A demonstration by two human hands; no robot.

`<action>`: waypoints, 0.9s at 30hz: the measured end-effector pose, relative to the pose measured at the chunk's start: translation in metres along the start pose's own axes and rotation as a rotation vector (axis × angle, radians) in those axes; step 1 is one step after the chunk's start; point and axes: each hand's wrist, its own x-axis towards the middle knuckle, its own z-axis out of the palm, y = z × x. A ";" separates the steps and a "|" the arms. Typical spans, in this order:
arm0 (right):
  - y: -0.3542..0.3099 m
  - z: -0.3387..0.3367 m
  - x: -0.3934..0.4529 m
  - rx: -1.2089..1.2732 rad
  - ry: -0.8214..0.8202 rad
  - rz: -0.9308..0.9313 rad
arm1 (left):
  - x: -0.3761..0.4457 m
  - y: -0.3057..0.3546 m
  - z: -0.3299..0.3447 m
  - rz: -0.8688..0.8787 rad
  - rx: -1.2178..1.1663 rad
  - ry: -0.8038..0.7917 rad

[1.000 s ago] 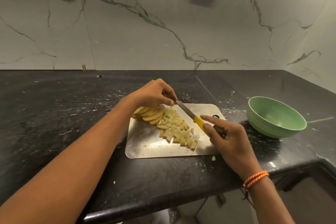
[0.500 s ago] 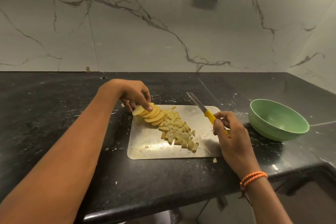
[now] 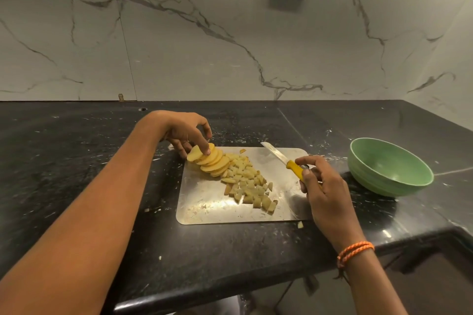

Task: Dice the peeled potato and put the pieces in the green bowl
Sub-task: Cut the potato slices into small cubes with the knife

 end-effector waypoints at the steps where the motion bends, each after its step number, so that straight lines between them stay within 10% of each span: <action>1: 0.000 0.000 0.000 0.001 0.001 0.003 | 0.000 0.001 0.000 0.001 0.008 0.005; 27: -0.007 -0.001 -0.003 -0.311 0.121 0.067 | 0.021 0.066 0.112 0.477 0.407 0.520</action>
